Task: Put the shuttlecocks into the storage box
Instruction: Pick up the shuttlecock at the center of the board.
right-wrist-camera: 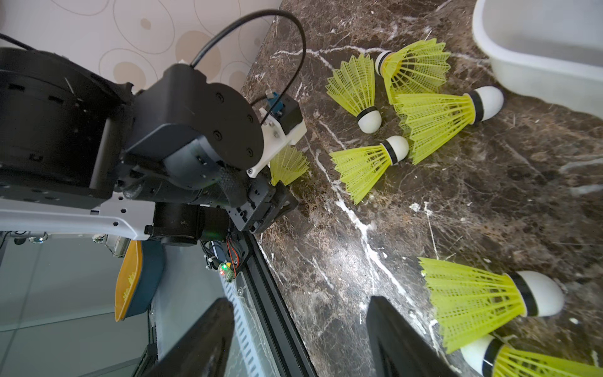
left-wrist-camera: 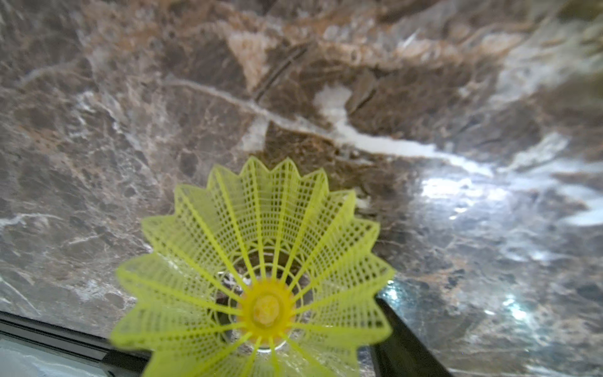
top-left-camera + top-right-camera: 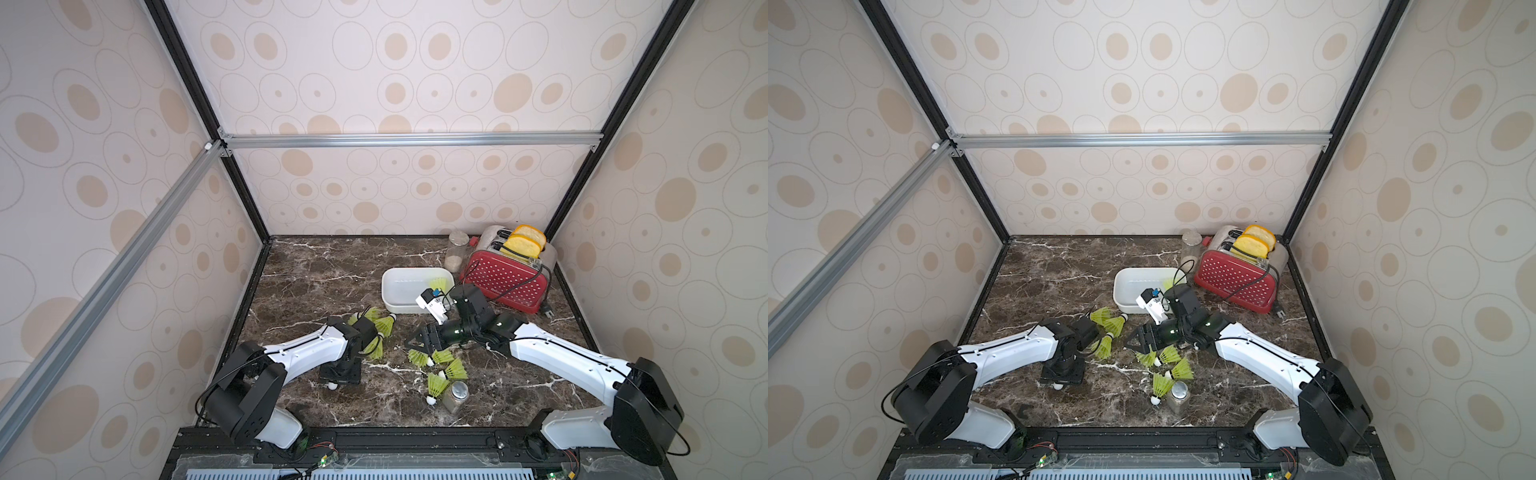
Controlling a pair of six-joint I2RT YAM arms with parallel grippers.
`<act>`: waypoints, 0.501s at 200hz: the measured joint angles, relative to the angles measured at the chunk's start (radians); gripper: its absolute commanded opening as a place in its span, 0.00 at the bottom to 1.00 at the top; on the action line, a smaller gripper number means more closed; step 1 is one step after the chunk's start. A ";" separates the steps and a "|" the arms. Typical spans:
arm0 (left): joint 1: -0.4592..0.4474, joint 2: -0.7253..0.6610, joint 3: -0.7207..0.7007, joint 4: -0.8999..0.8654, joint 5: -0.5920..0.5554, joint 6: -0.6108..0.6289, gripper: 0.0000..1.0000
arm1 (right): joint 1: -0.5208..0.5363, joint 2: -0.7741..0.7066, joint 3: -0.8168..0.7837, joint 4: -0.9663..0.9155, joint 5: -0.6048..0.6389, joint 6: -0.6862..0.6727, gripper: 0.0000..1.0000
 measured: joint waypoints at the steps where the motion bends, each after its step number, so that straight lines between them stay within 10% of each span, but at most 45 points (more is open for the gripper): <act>1: 0.000 0.000 0.000 0.000 -0.001 0.001 0.68 | 0.000 0.000 0.000 0.000 0.000 0.000 0.71; 100: 0.000 0.015 -0.011 0.048 -0.014 0.004 0.47 | -0.017 0.022 0.011 -0.009 -0.002 -0.002 0.70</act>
